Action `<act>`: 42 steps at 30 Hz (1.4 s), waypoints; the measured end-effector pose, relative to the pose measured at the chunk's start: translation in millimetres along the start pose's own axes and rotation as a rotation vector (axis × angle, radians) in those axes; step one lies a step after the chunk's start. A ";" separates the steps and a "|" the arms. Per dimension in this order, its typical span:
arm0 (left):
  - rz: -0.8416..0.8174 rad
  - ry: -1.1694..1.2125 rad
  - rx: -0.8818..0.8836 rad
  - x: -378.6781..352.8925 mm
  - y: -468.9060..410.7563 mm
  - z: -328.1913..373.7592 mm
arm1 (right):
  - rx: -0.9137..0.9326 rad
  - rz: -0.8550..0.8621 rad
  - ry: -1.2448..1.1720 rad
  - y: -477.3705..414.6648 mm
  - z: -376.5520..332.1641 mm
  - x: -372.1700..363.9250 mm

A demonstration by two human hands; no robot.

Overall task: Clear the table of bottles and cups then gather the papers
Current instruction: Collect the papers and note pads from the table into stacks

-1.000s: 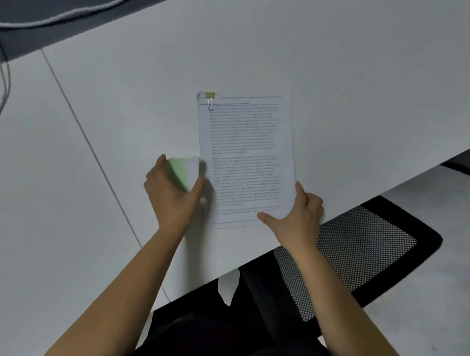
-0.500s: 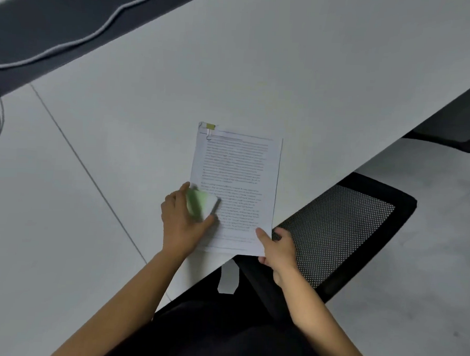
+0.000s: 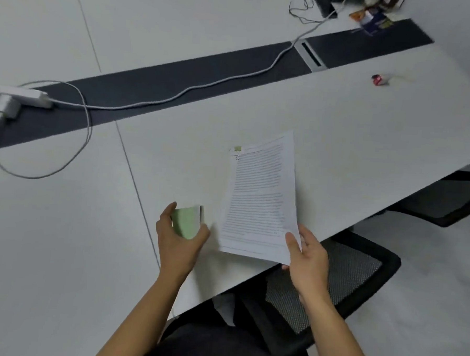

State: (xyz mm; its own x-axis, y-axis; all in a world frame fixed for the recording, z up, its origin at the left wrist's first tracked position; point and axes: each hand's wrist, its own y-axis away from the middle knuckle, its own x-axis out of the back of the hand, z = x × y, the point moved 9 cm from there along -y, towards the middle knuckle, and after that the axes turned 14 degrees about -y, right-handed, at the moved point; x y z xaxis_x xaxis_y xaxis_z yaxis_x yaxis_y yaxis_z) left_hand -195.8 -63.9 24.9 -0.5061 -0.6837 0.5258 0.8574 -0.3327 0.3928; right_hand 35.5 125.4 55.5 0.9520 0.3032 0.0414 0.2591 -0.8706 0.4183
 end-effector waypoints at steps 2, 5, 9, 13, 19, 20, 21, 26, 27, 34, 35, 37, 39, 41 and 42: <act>0.087 0.065 -0.012 21.9 15.7 12.1 | 0.051 -0.055 -0.004 1.7 -21.4 -7.2; 0.223 0.122 0.013 52.3 47.7 19.7 | 0.116 -0.168 0.013 3.8 -46.1 -16.1; 0.417 0.185 0.082 78.9 110.0 10.7 | 0.170 -0.332 0.039 7.7 -55.3 -14.7; 0.589 0.181 0.219 86.5 187.5 -21.5 | 0.168 -0.479 0.056 19.0 -34.2 -3.1; 0.918 0.317 0.332 114.5 320.5 -94.4 | 0.091 -0.754 0.138 80.4 15.7 -29.8; 0.972 0.329 0.347 123.6 342.8 -105.6 | 0.092 -0.800 0.153 97.3 19.8 -37.1; 1.026 0.346 0.363 133.6 364.1 -115.9 | 0.097 -0.845 0.165 115.2 22.8 -44.5; 1.243 0.493 0.431 182.8 454.6 -179.3 | 0.156 -1.085 0.206 227.0 35.4 -88.8; 1.275 0.524 0.442 192.0 471.3 -194.6 | 0.161 -1.125 0.204 252.7 41.1 -97.8; 1.486 0.670 0.518 276.6 602.3 -320.3 | 0.120 -1.283 0.253 442.5 125.4 -150.9; 1.521 0.682 0.528 290.9 620.2 -340.9 | 0.099 -1.312 0.262 471.6 139.3 -160.5; 1.567 0.689 0.558 318.8 652.6 -376.6 | 0.059 -1.365 0.275 528.0 161.7 -178.3; 1.603 0.692 0.570 350.1 679.4 -405.9 | 0.020 -1.415 0.278 581.1 177.1 -196.4; 1.620 0.700 0.576 382.2 695.4 -432.9 | -0.017 -1.443 0.284 626.3 188.8 -215.1; 1.622 0.707 0.579 397.3 699.0 -446.9 | -0.030 -1.454 0.289 645.3 194.2 -225.7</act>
State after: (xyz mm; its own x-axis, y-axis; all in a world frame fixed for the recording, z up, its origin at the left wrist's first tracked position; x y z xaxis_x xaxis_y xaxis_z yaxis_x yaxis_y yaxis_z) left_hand 244.3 -858.3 171.1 0.9295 -0.2266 0.2911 0.1905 0.9706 0.1472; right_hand 19.4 -580.2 139.8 -0.1991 0.9484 -0.2469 0.9264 0.2643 0.2682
